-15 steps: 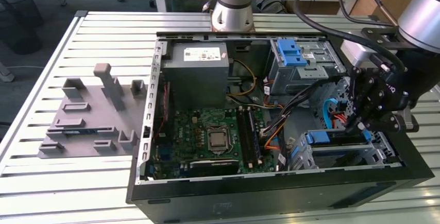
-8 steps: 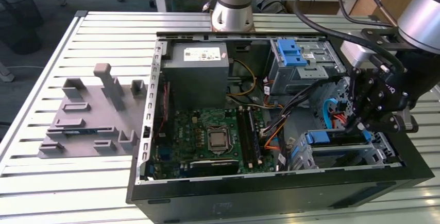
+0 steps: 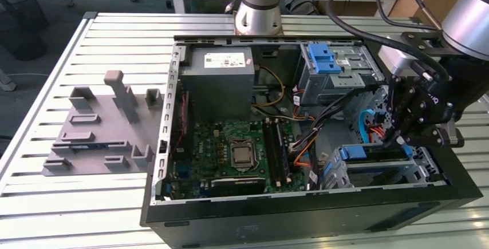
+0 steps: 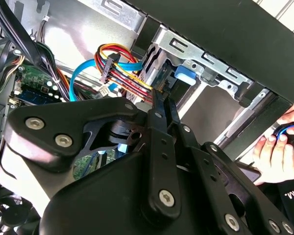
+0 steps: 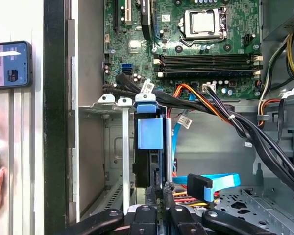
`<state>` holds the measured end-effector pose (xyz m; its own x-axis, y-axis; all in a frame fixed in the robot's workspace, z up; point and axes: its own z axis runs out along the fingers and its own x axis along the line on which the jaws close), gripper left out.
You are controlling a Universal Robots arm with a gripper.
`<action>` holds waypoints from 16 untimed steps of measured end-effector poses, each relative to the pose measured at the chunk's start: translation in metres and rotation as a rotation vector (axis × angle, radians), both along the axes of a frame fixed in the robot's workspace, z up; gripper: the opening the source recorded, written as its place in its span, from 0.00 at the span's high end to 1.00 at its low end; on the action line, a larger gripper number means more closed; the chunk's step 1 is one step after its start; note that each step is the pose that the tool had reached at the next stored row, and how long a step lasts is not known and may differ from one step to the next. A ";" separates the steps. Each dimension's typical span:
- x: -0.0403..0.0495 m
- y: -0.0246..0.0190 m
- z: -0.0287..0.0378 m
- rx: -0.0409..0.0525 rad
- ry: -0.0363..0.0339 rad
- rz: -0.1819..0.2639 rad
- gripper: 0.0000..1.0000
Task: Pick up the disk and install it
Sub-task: 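Insert the first disk wire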
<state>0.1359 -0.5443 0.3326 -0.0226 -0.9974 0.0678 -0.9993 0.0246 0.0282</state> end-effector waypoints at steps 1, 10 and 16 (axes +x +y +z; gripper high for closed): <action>0.0000 0.0000 0.0000 0.0007 0.0000 0.000 0.84; 0.0009 -0.0001 0.0002 0.0027 0.0000 0.000 0.84; 0.0010 0.0000 0.0002 0.0022 0.0000 0.000 0.84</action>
<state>0.1369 -0.5443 0.3328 -0.0227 -0.9976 0.0656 -0.9993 0.0246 0.0282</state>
